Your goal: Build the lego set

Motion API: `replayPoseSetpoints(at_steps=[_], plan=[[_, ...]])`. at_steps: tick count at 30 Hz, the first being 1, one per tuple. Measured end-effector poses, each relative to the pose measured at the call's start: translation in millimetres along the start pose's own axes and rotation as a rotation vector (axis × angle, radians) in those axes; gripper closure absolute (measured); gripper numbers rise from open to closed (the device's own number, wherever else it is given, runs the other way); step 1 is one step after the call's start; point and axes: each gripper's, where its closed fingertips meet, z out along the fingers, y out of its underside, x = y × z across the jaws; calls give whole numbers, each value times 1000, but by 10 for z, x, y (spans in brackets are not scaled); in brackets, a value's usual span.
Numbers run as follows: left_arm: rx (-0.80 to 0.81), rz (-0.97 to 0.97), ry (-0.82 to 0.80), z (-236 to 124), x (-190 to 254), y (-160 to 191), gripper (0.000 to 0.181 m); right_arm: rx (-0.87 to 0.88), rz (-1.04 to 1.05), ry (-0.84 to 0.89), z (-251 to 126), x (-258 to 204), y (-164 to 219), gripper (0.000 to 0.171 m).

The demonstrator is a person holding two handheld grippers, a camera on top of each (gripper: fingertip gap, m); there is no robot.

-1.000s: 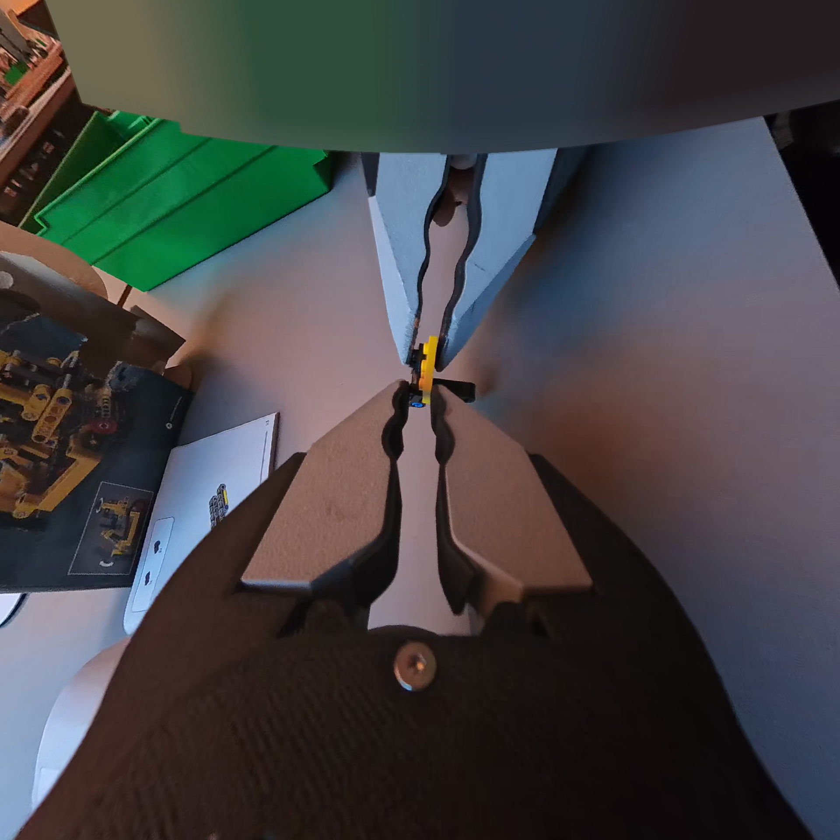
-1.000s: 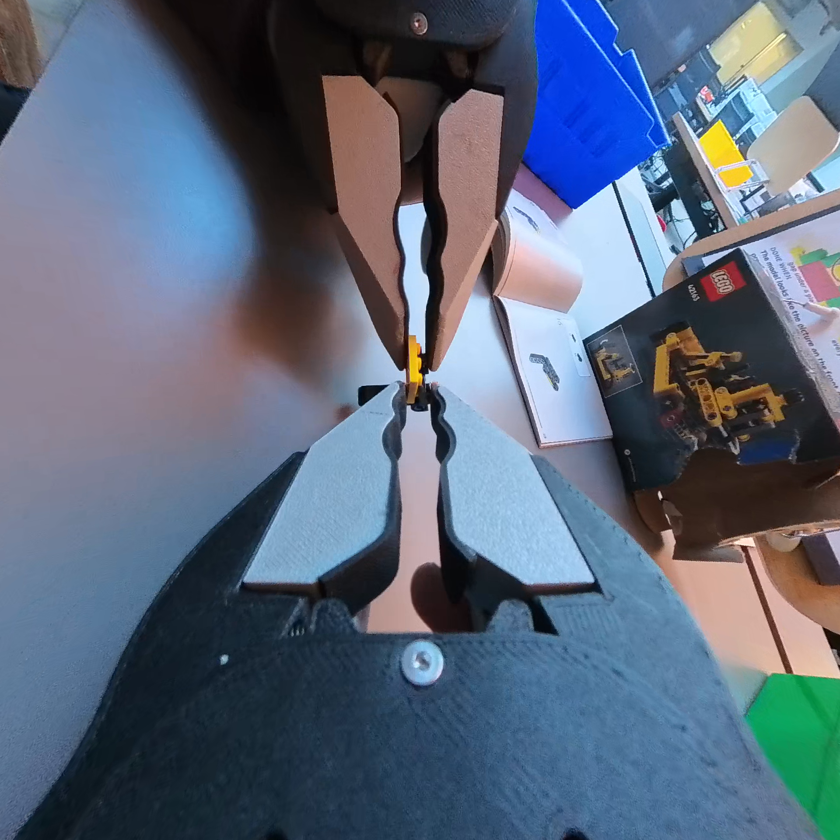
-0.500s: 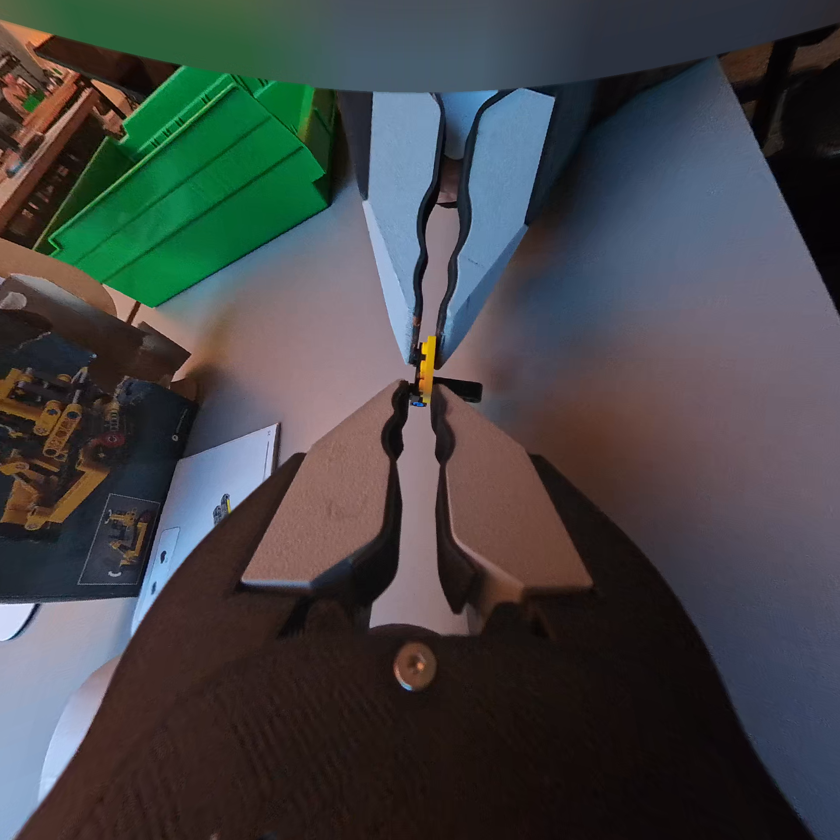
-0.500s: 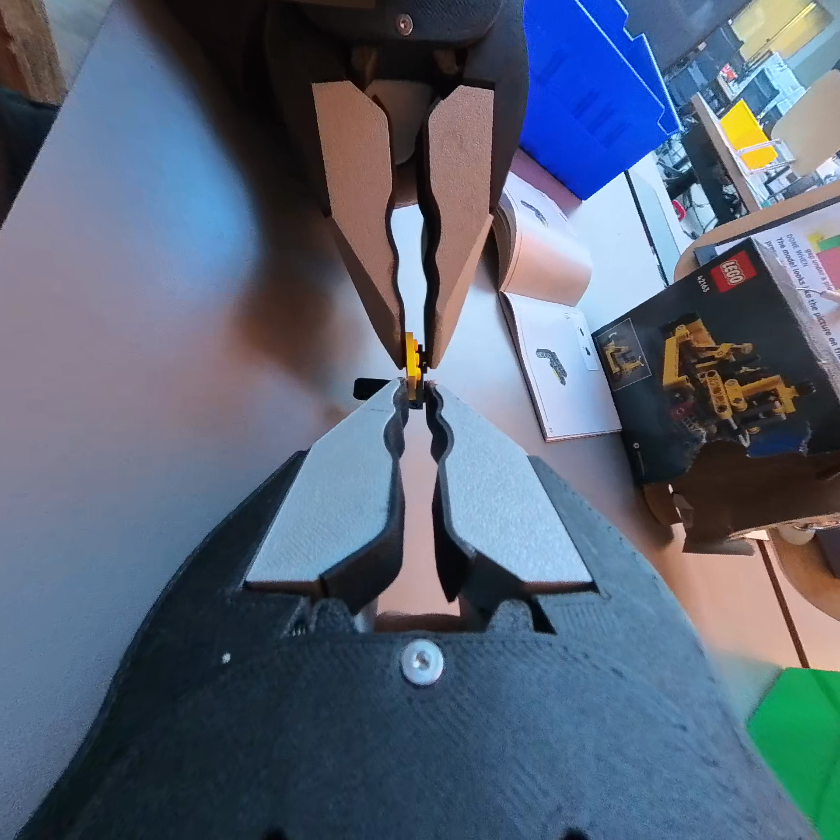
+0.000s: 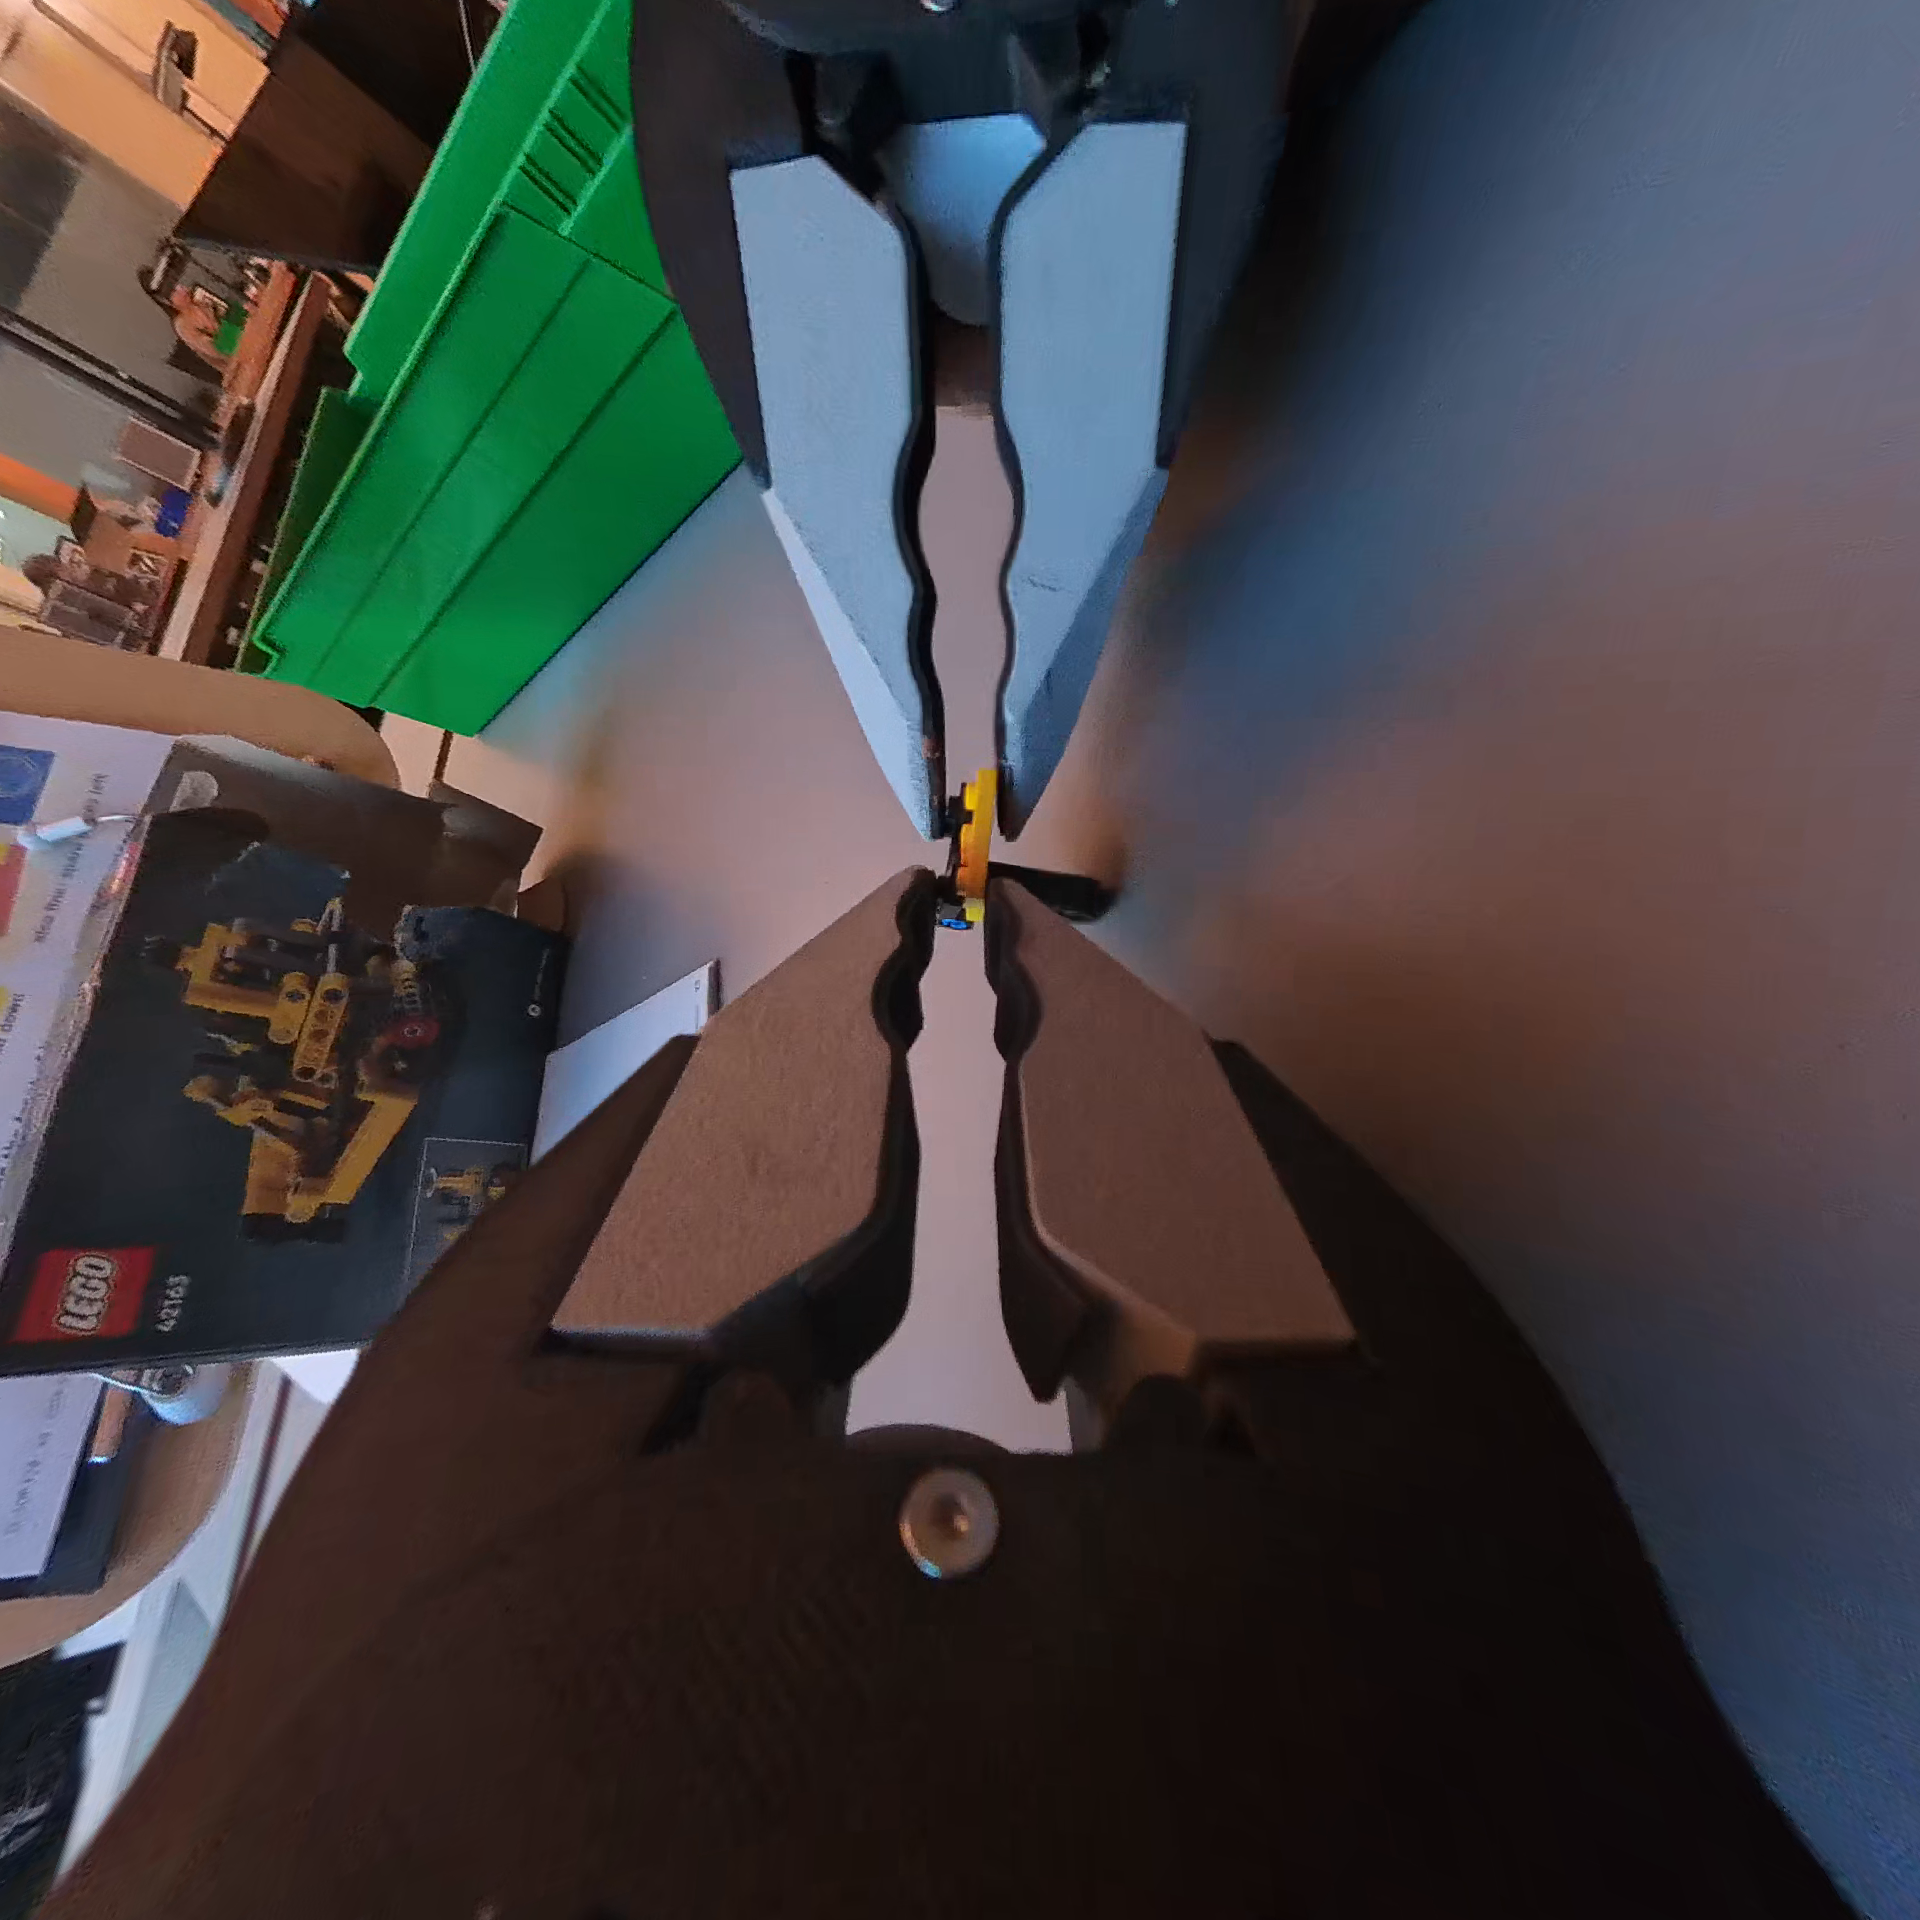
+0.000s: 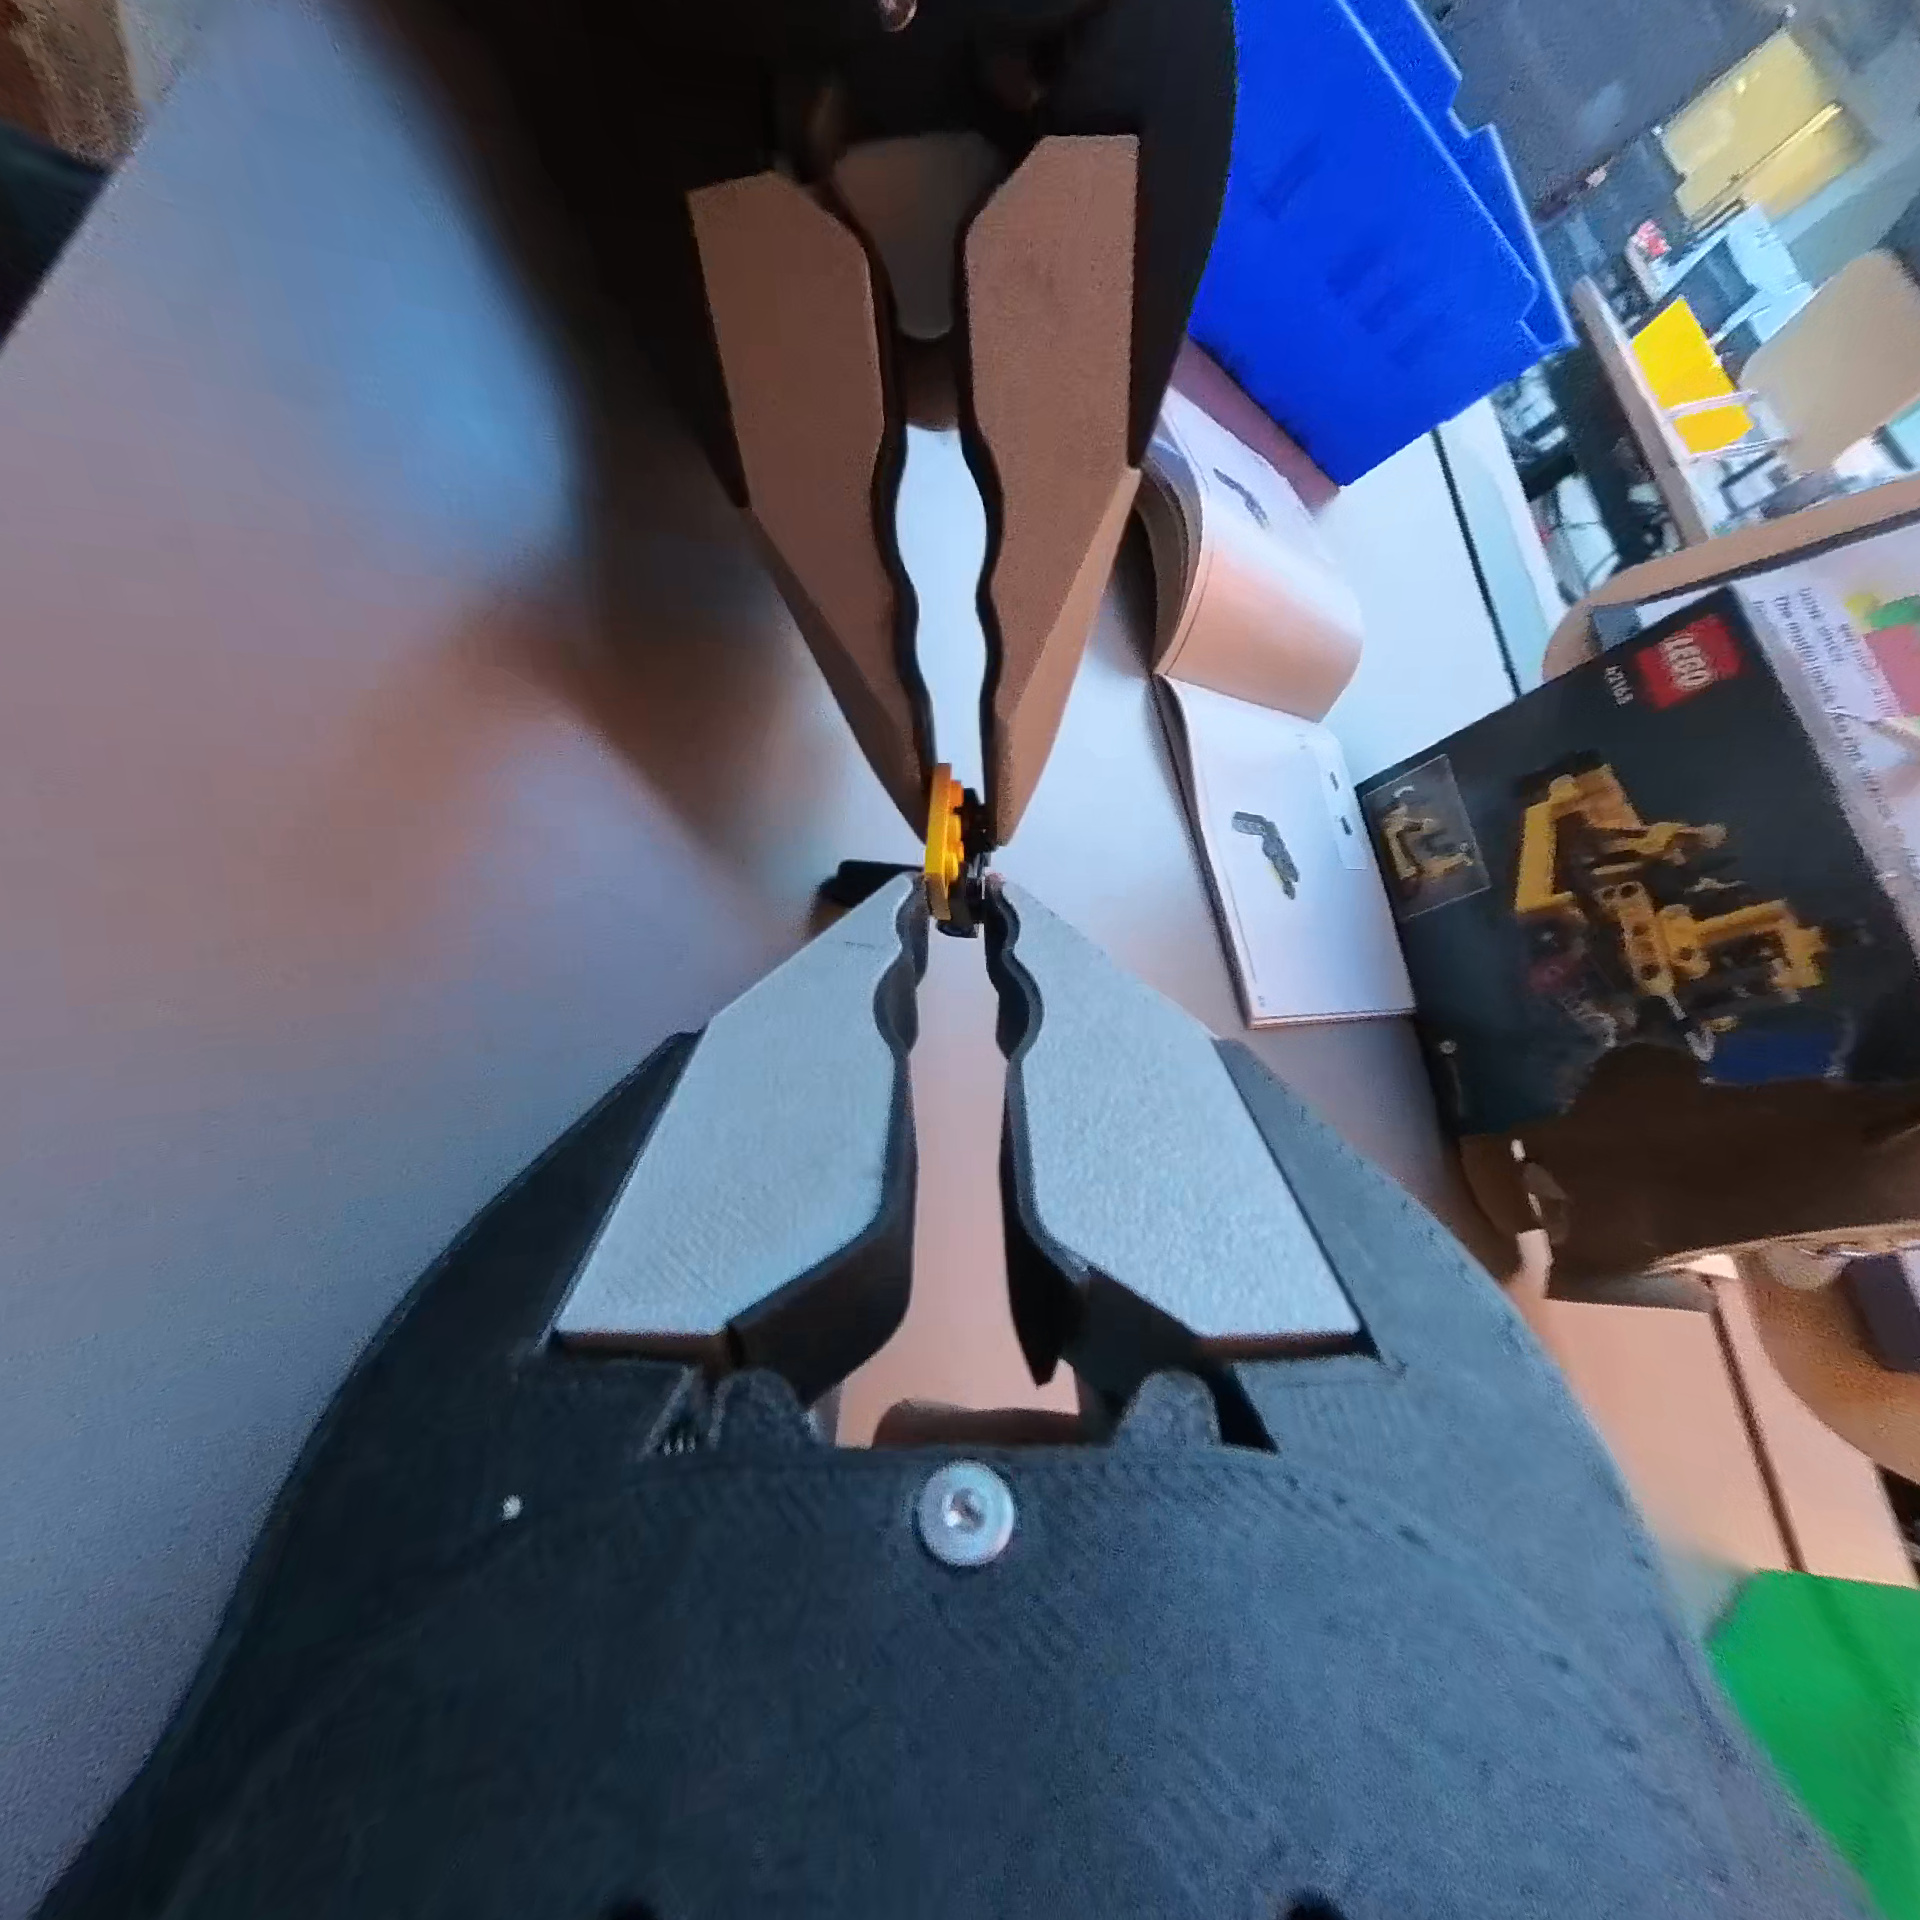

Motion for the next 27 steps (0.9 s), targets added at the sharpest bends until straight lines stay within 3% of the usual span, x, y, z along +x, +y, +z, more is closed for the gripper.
replayPoseSetpoints(at_steps=[4,17,27], plan=[[19,-115,66,20,34,-15,174,-30,-26,10,39,-15,6,165],[252,-320,57,-157,-200,-270,175,259,243,-146,-145,169,-229,165],[164,-215,35,-242,-150,-270,177,272,185,-158,-120,94,-290,164]])
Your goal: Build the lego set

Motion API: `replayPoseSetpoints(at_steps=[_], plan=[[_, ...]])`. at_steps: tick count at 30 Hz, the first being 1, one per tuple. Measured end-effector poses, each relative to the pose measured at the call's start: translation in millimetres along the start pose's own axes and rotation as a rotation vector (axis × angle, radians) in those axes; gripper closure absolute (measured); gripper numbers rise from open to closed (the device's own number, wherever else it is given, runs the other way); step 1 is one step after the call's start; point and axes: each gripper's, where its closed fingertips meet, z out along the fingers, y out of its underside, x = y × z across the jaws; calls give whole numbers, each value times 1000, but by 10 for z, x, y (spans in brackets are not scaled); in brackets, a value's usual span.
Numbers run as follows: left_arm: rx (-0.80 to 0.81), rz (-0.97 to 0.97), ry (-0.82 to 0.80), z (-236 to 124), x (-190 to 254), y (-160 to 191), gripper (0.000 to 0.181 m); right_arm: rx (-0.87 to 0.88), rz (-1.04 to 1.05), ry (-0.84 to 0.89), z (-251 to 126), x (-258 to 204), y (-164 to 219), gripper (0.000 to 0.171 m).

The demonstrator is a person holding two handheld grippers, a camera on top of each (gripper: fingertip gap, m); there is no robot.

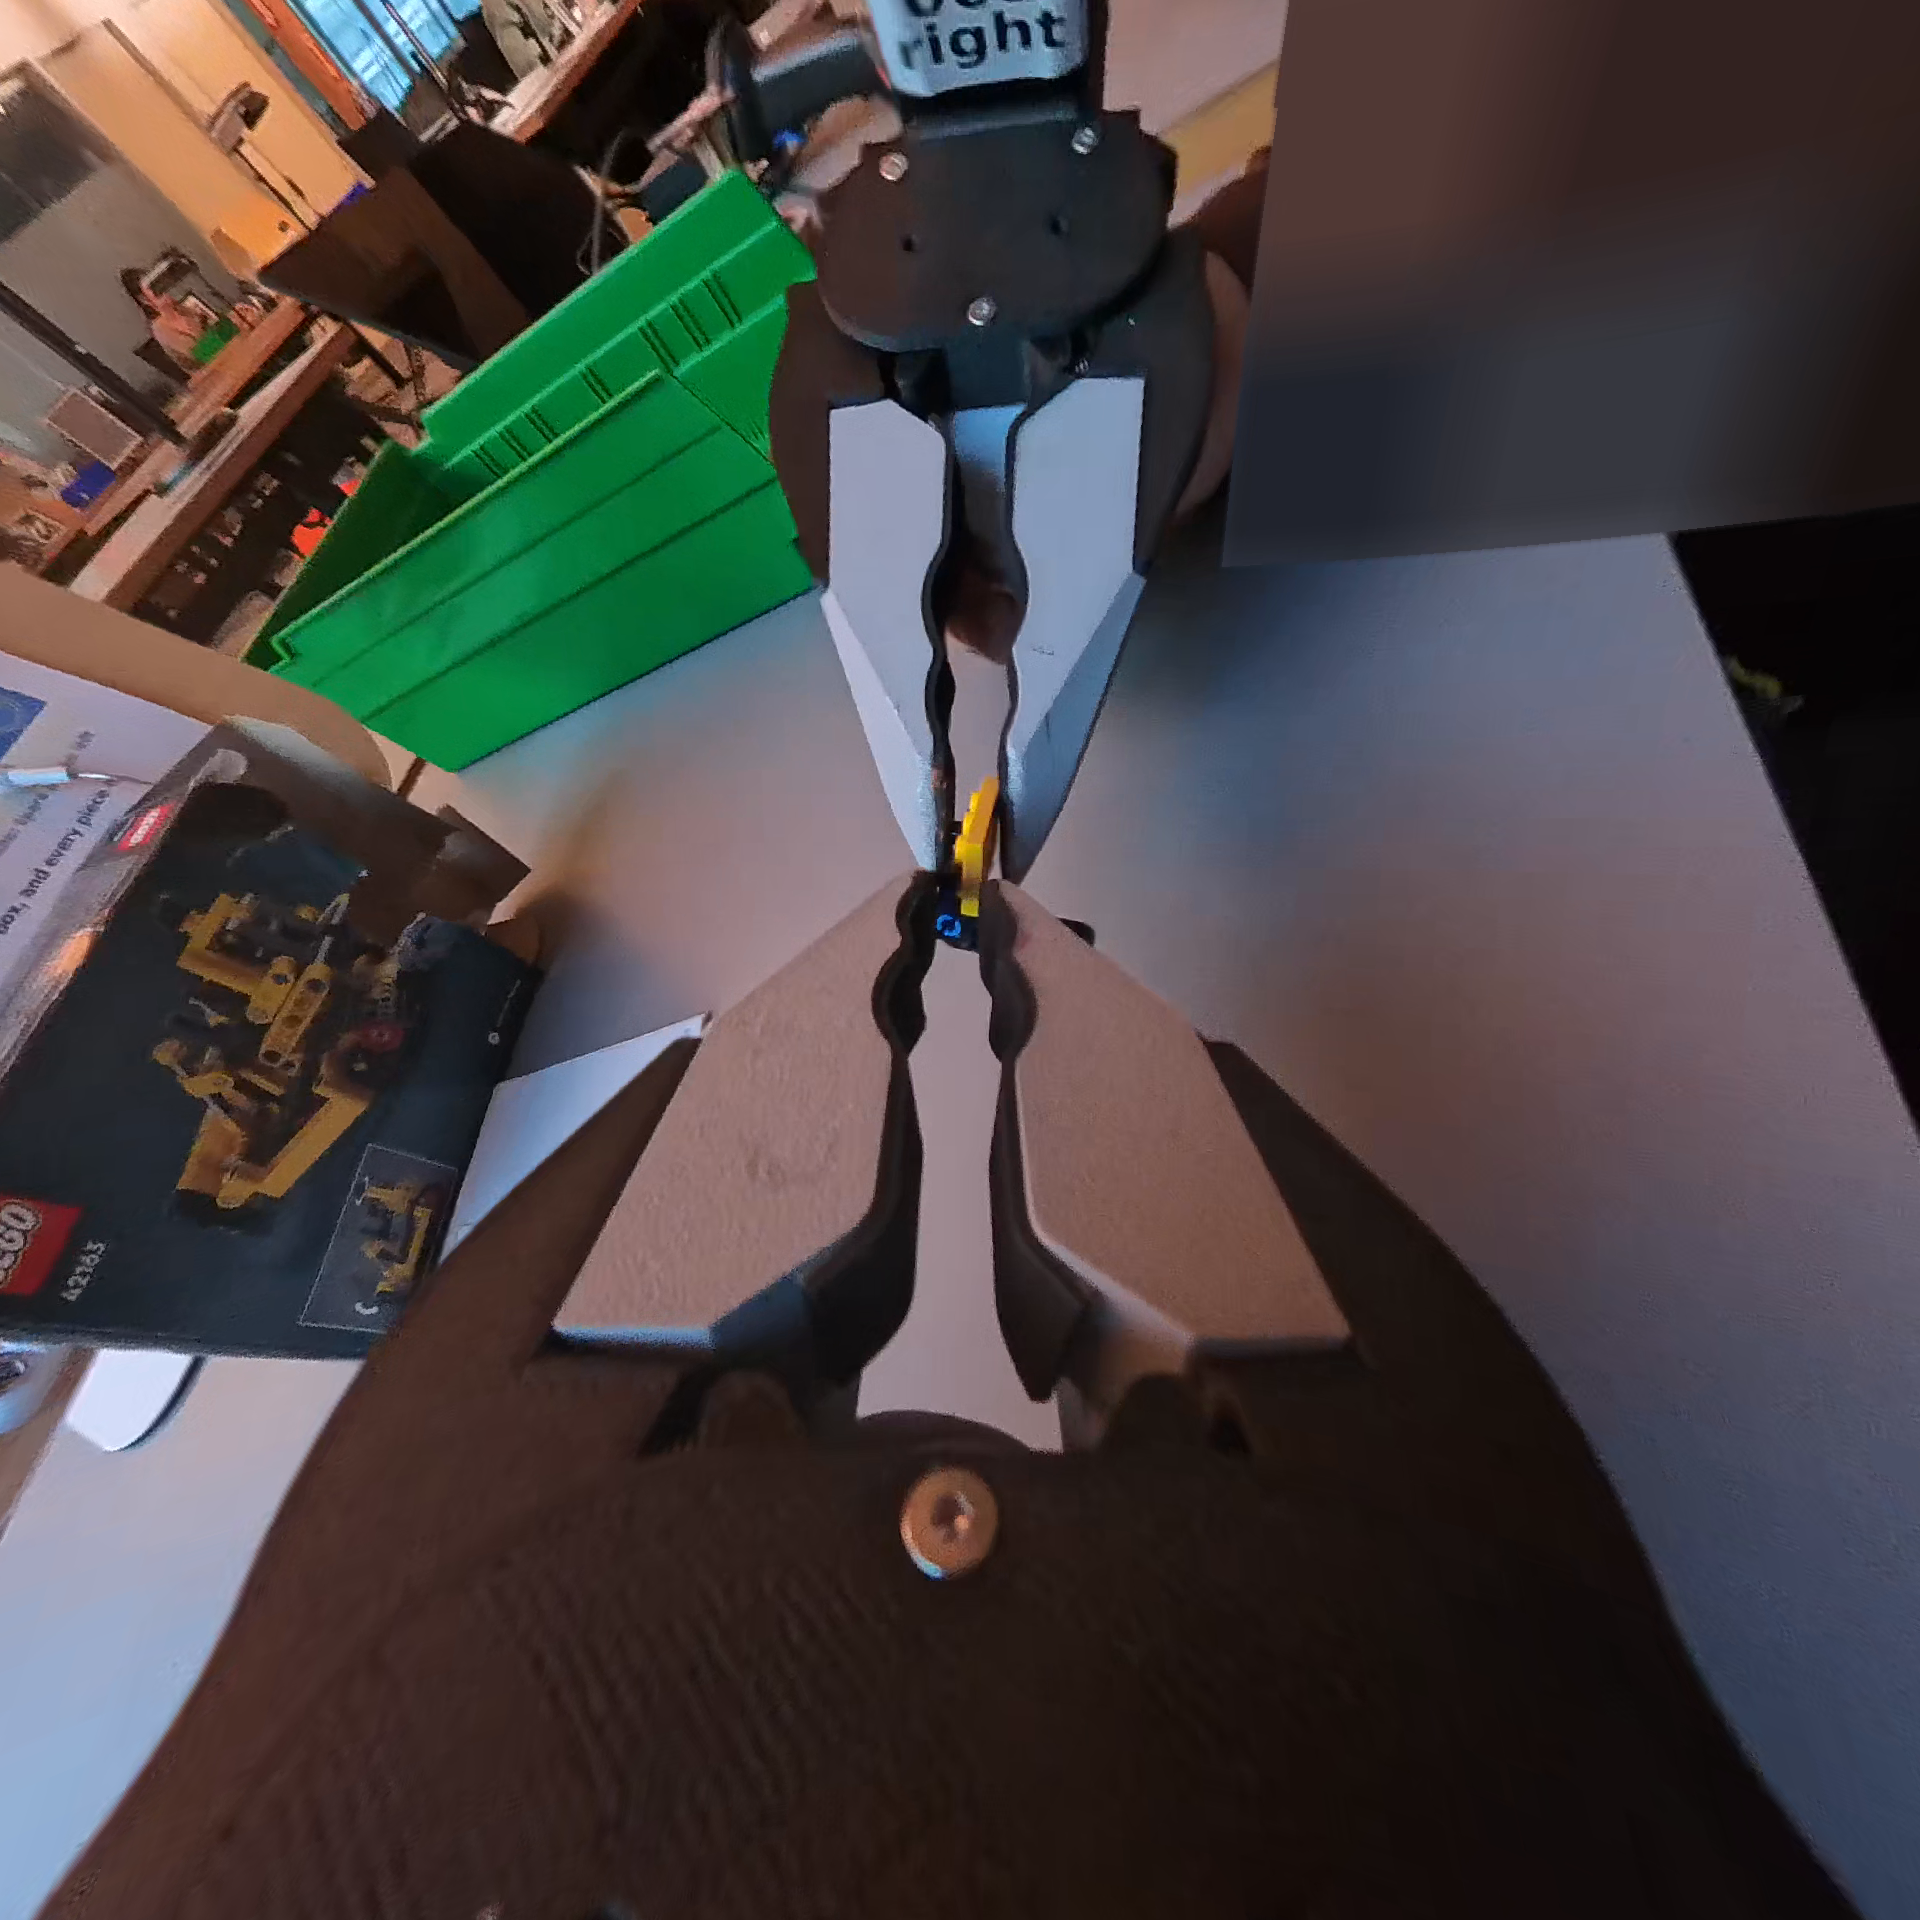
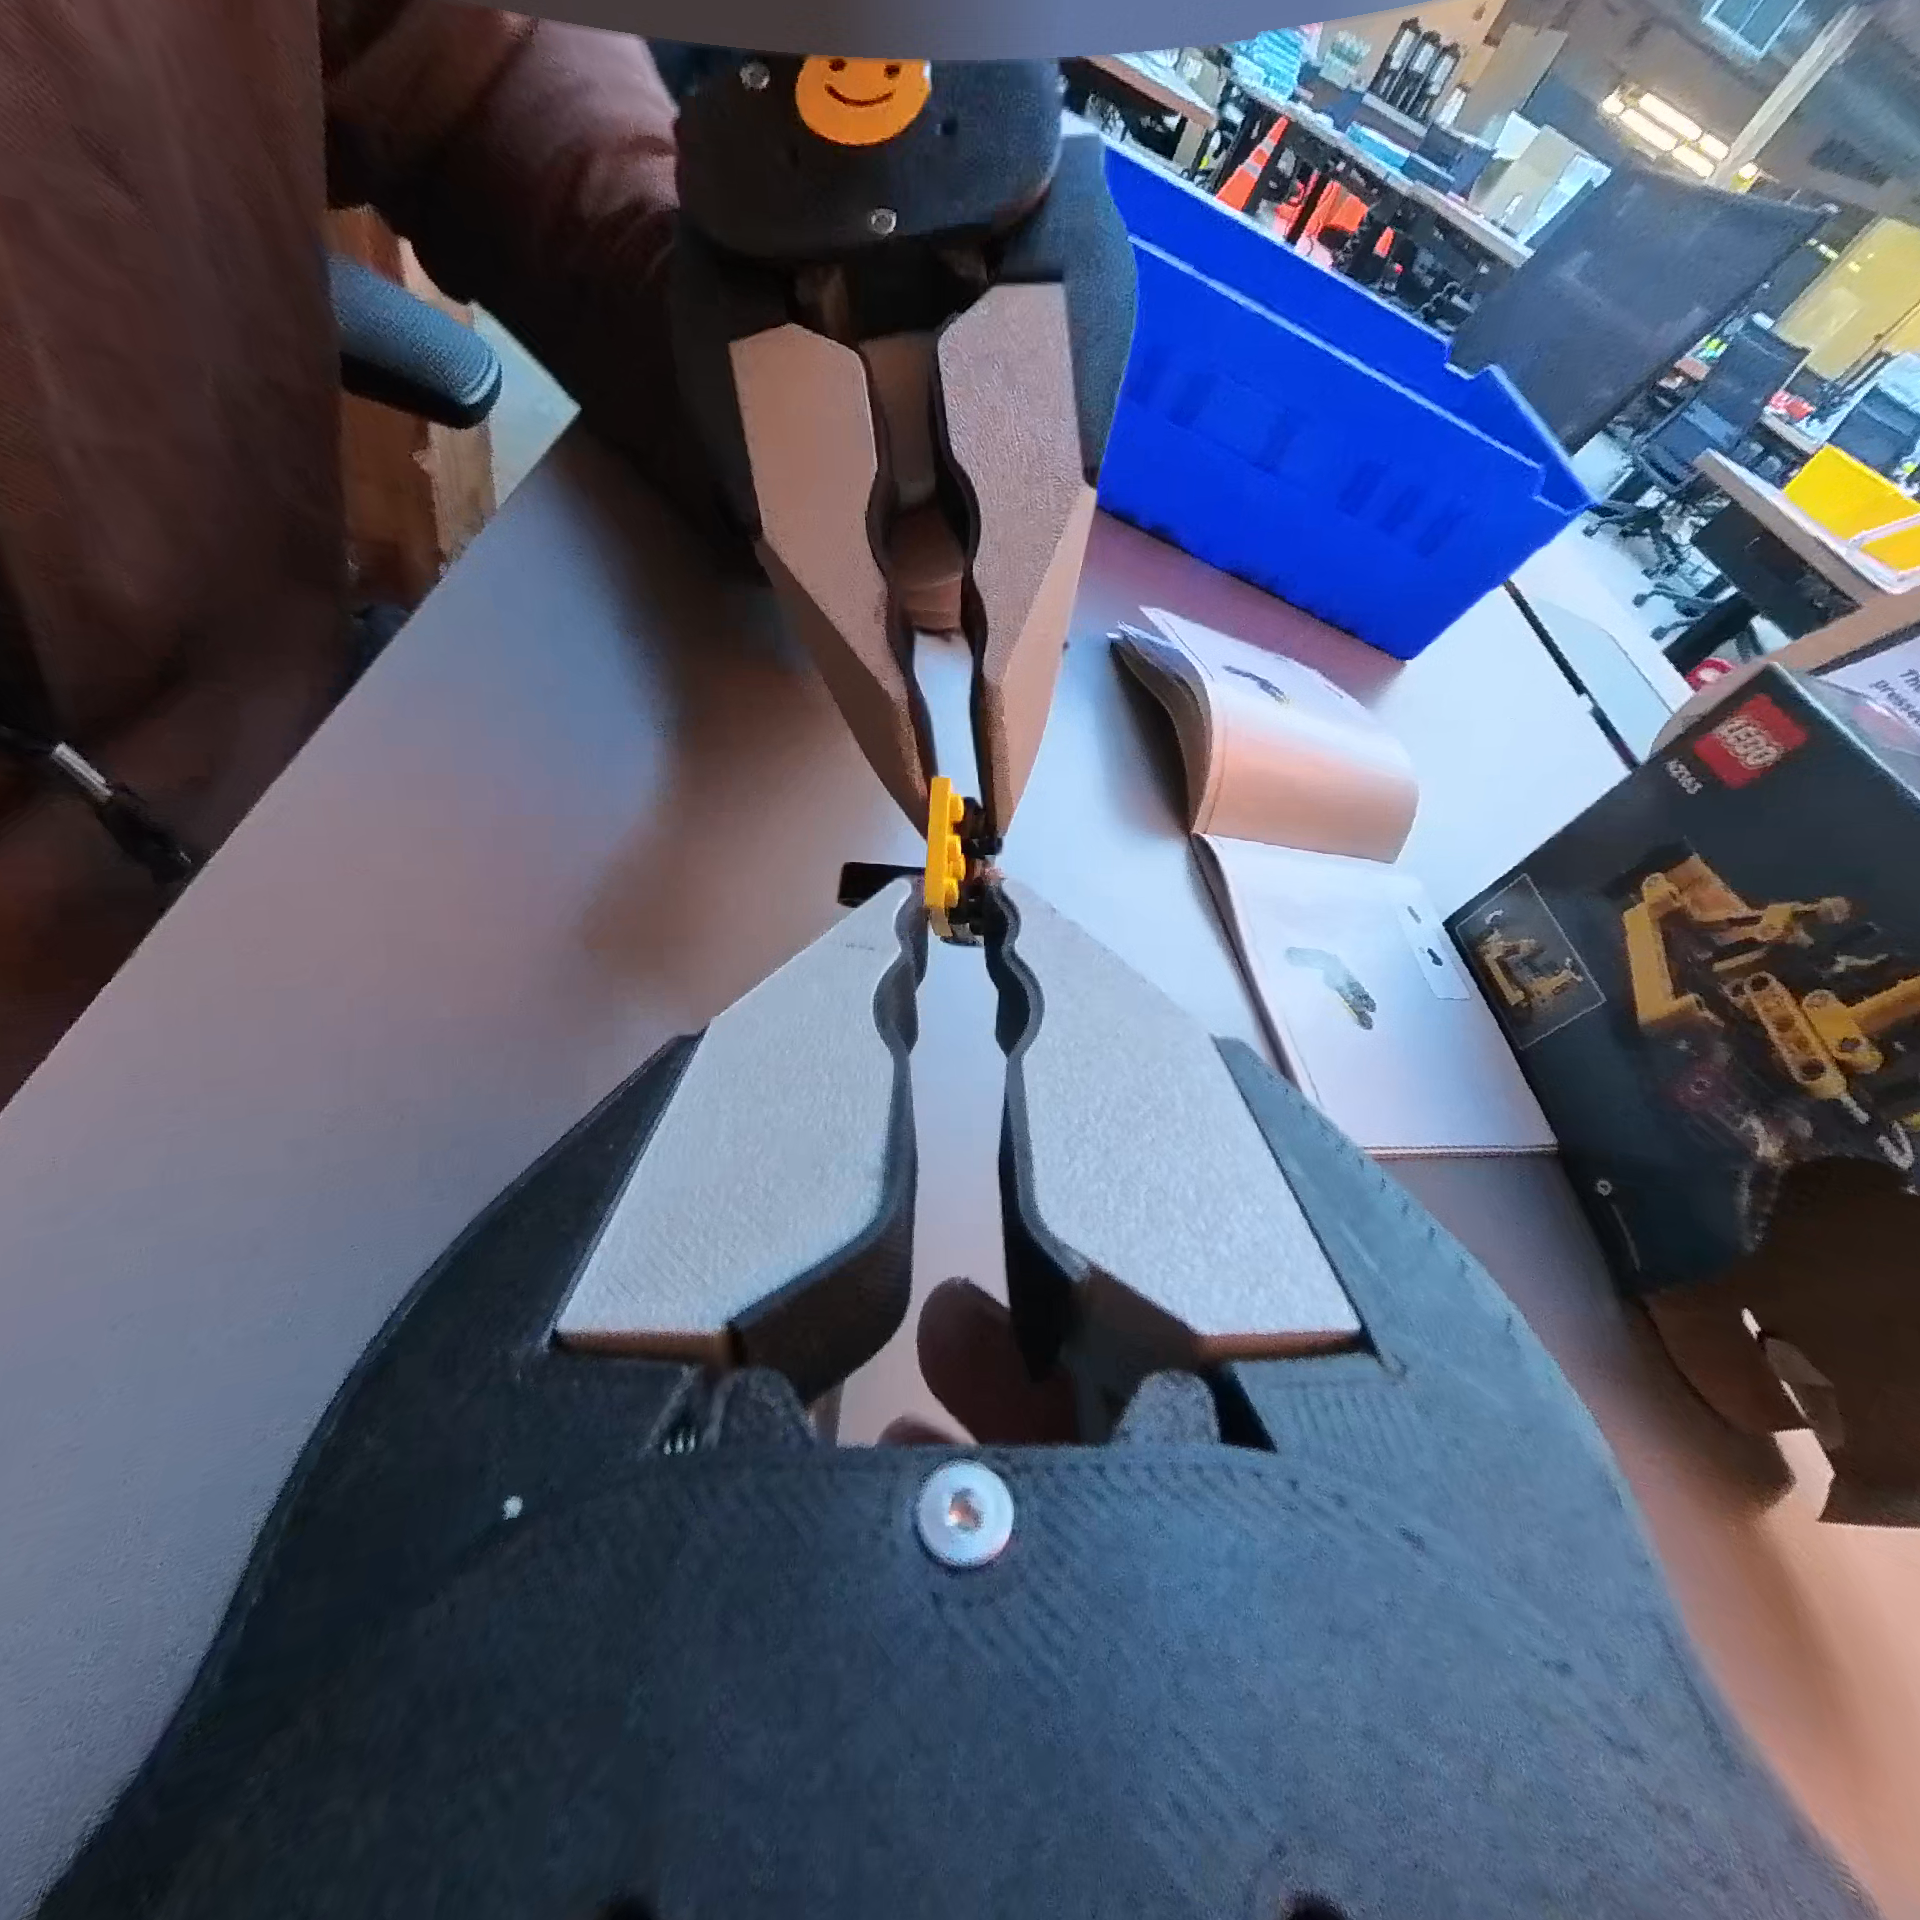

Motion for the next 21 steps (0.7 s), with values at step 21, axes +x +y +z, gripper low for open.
replayPoseSetpoints(at_steps=[21], plan=[[70,-455,199,100,6,44,165,29,292,-54,-74,160,12,166]])
